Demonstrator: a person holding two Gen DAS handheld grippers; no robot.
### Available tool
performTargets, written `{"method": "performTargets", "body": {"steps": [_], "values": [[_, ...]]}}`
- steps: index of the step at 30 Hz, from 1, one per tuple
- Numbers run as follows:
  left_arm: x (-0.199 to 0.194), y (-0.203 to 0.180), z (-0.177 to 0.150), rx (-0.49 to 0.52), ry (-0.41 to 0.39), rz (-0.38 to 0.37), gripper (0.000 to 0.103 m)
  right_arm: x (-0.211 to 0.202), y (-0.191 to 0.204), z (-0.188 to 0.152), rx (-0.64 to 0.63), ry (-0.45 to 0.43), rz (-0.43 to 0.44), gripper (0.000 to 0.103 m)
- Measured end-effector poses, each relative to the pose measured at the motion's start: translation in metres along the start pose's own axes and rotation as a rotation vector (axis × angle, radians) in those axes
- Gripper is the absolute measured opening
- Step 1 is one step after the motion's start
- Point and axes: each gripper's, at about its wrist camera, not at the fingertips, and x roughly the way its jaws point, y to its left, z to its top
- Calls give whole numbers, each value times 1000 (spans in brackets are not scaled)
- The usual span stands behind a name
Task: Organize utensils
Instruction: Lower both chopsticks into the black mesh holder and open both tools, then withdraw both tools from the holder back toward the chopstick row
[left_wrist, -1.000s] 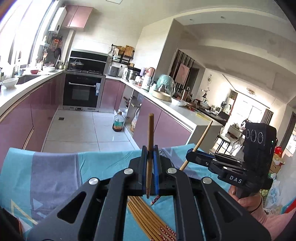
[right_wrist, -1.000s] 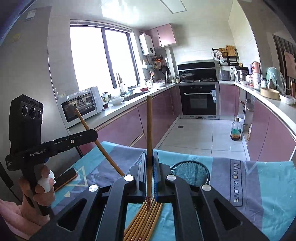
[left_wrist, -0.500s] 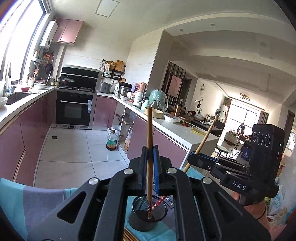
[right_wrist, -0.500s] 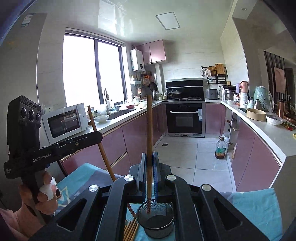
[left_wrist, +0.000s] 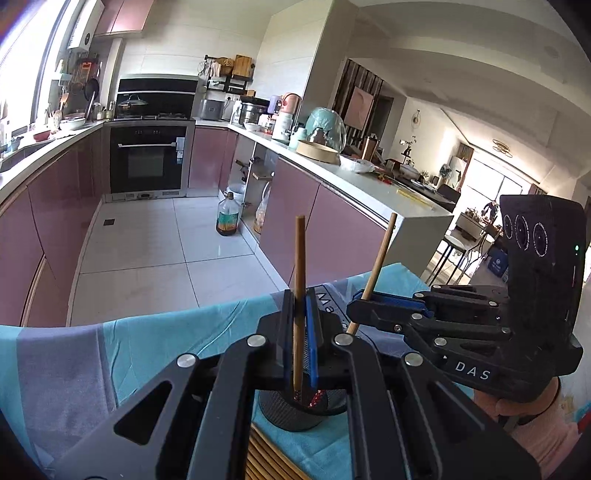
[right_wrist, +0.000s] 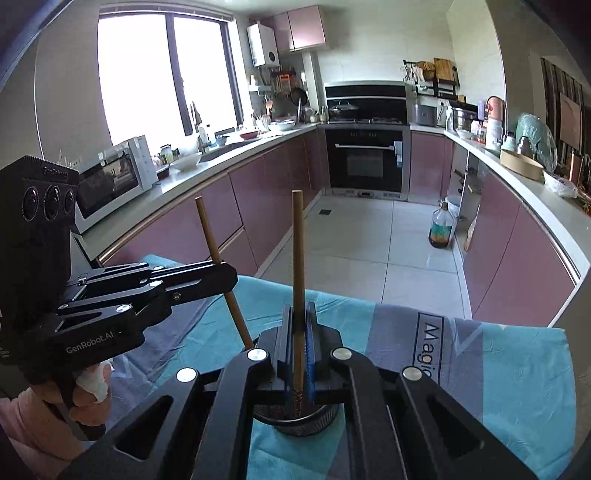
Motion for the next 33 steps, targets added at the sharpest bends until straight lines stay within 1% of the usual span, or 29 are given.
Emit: {"method": "performTargets", "body": {"steps": [5, 8, 10, 11, 12, 14, 15, 16, 18, 20, 23, 24, 28, 30, 33], "values": [[14, 8, -5, 4, 15, 10, 8, 5, -4, 5, 26, 15, -8, 5], [14, 14, -11, 4, 21, 19, 10, 10, -6, 9, 45, 13, -14, 7], [14, 19, -14, -2, 24, 25, 16, 12, -9, 10, 61, 7, -19, 7], [14, 19, -16, -4, 22, 31, 23, 13, -12, 12, 70, 2, -14, 9], [13, 19, -17, -4, 18, 38, 27, 13, -13, 12, 78, -3, -6, 14], [8, 19, -19, 5, 8, 56, 30, 12, -15, 12, 92, -14, -13, 20], [6, 20, -21, 8, 3, 60, 34, 11, -16, 11, 96, -19, -14, 21], [3, 21, -21, 11, -5, 66, 35, 10, -17, 9, 101, -25, -10, 22], [-3, 23, -22, 17, -24, 82, 35, 6, -17, 6, 109, -38, -5, 27], [-13, 26, -25, 11, -38, 88, 35, 1, -16, 2, 112, -48, -5, 28], [-30, 28, -31, 16, -66, 113, 37, -8, -12, -4, 110, -66, 4, 31], [-36, 29, -34, 21, -76, 121, 42, -12, -11, -7, 107, -74, 6, 32], [-64, 29, -48, 44, -114, 147, 50, -31, 5, -19, 69, -114, 45, 35], [-76, 29, -59, 55, -118, 166, 53, -40, 15, -27, 43, -125, 73, 39], [-89, 32, -77, 65, -101, 190, 58, -46, 30, -42, 5, -111, 116, 41]]}}
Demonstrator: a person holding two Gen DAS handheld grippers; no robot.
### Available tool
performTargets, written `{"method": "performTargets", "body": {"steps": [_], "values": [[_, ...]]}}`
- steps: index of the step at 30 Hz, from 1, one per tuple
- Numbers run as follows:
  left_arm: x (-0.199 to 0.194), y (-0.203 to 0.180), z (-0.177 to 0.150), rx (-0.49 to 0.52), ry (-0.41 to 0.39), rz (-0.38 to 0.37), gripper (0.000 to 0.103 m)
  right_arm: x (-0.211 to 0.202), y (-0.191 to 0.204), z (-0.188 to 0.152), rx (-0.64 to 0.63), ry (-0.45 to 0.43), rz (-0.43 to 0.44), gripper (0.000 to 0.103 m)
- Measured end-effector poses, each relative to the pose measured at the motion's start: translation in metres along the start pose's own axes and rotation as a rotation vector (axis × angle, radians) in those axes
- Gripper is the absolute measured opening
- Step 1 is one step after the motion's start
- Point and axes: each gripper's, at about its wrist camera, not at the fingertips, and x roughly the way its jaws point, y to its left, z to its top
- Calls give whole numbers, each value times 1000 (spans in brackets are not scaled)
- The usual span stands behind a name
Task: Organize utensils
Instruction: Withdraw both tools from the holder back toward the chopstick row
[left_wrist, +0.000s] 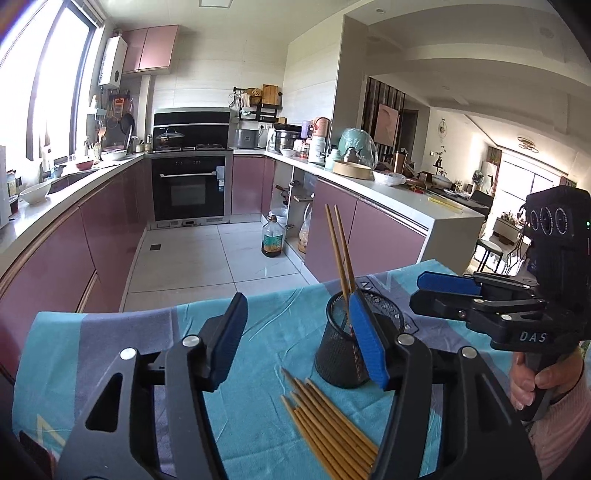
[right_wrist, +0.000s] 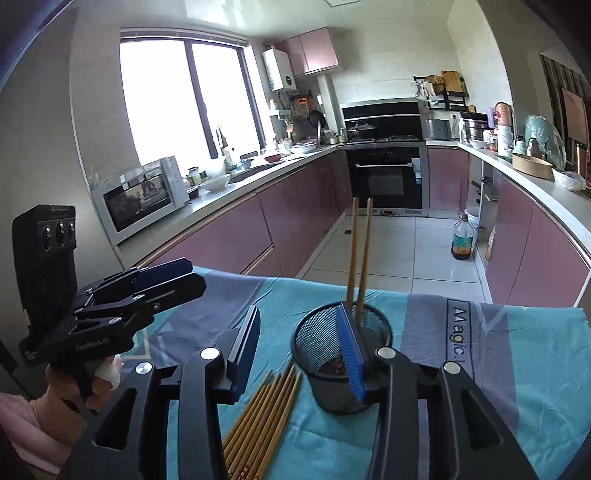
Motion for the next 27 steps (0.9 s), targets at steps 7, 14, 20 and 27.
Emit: {"method": "performTargets", "body": {"steps": [7, 14, 20, 27], "values": [[-13, 10, -56, -30, 109, 23, 61, 26, 16, -47, 17, 145, 38, 42], [-1, 11, -110, -73, 258, 4, 61, 46, 18, -83, 43, 257, 9, 42], [14, 3, -133, -78, 334, 5, 61, 50, 11, -97, 78, 297, -23, 41], [30, -8, -143, -65, 393, 34, 61, 53, 13, -107, 71, 309, -43, 39]]}}
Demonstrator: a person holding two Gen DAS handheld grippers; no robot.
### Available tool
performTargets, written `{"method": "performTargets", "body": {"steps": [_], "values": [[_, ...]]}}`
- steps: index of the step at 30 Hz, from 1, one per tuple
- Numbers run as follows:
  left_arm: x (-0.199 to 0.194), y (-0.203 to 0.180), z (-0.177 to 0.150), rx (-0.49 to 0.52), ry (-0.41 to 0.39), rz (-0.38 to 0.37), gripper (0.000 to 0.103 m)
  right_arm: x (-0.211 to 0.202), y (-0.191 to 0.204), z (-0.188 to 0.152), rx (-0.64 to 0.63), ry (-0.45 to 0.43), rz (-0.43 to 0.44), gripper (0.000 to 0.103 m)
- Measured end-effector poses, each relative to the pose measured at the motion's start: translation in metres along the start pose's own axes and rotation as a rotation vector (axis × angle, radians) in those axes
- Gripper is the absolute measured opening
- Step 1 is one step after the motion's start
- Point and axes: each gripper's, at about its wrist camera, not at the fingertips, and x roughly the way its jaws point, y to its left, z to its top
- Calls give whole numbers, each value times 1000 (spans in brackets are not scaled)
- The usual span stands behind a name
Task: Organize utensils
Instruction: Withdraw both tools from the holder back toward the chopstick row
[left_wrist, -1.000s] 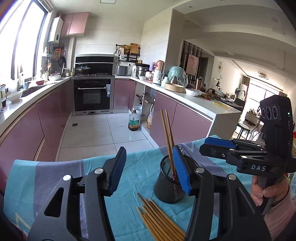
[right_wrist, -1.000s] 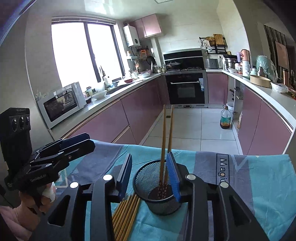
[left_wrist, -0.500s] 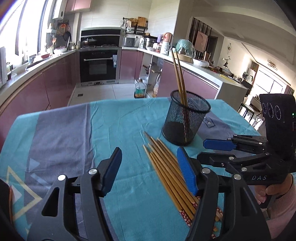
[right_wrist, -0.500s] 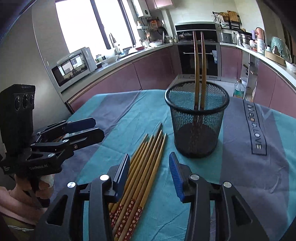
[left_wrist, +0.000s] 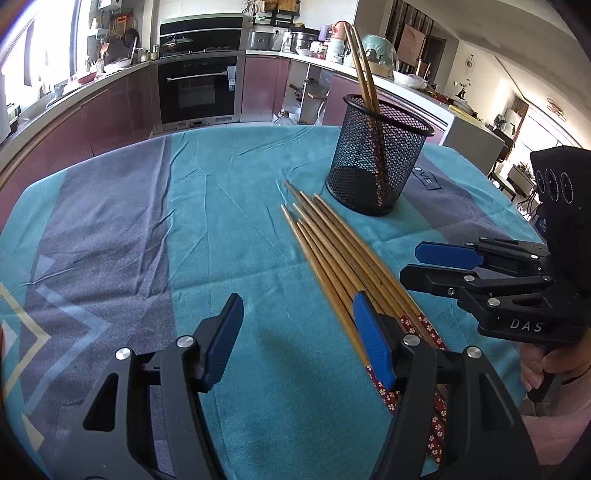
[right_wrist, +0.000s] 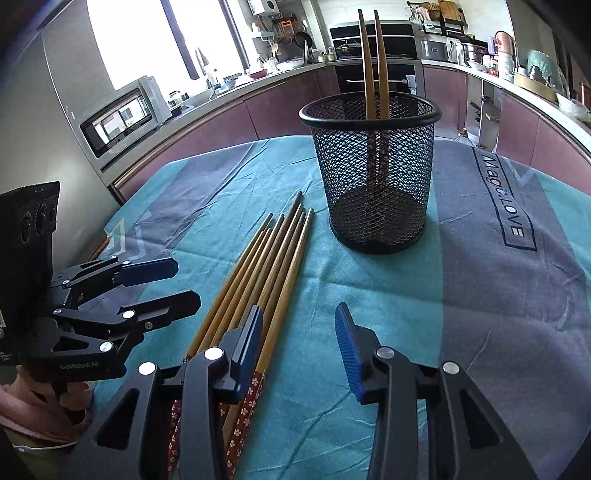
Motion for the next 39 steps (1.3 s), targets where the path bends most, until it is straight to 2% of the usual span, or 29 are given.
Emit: {"method": "performTargets", "body": {"steps": [8, 20, 25, 32, 39], "values": [[5, -5, -3, 17, 11, 42, 61, 3, -1, -3, -5, 4, -8, 37], [13, -8, -4, 28, 27, 60, 59, 8, 6, -4, -33, 15, -40, 35], [16, -8, -4, 40, 37, 83, 54, 9, 6, -3, -46, 20, -57, 35], [14, -5, -3, -4, 31, 10, 56, 9, 5, -3, -53, 27, -74, 32], [20, -16, -4, 36, 38, 19, 55, 8, 3, -3, -52, 27, -73, 31]]}}
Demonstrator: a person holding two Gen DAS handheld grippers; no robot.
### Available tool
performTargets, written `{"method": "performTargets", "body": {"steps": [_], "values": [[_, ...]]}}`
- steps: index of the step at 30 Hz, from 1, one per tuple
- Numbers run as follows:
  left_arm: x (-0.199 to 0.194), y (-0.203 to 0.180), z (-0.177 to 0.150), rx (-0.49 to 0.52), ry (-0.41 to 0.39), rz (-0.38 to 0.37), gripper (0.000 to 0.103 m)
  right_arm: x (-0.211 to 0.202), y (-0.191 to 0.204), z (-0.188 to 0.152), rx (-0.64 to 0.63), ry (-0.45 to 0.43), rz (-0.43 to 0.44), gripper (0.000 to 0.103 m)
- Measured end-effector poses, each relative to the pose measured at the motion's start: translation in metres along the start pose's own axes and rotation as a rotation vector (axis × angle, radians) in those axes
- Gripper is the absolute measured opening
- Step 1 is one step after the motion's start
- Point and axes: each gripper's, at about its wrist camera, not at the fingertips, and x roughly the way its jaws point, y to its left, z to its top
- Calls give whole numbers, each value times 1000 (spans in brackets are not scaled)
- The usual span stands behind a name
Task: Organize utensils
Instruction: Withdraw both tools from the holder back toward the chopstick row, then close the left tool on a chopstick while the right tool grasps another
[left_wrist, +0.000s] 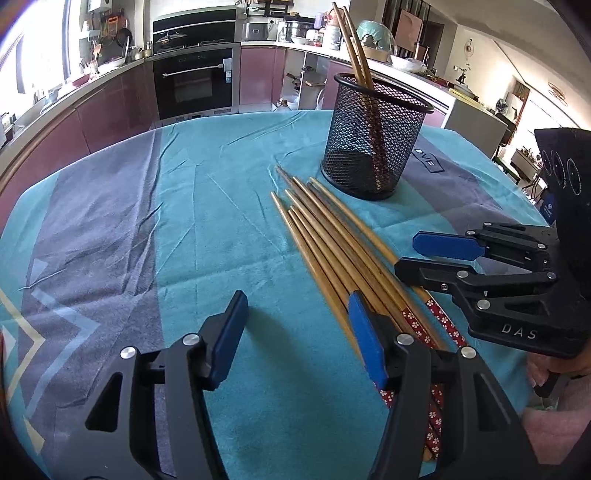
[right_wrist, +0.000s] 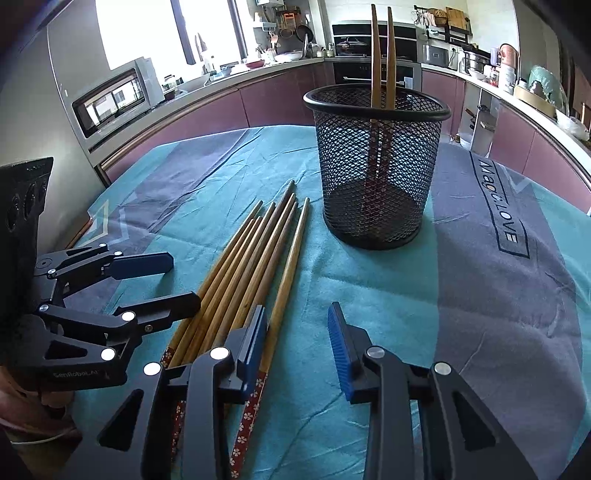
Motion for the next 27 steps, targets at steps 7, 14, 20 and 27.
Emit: {"method": "performTargets", "body": {"steps": [7, 14, 20, 27], "values": [[-1, 1, -1, 20, 10, 4, 50, 1, 0, 1, -4, -1, -2, 31], [0, 9, 1, 23, 20, 19, 30, 5, 5, 5, -31, 1, -40, 30], [4, 14, 8, 3, 21, 30, 30, 12, 10, 13, -46, 2, -52, 28], [13, 13, 18, 6, 23, 63, 22, 19, 11, 21, -43, 4, -52, 20]]}}
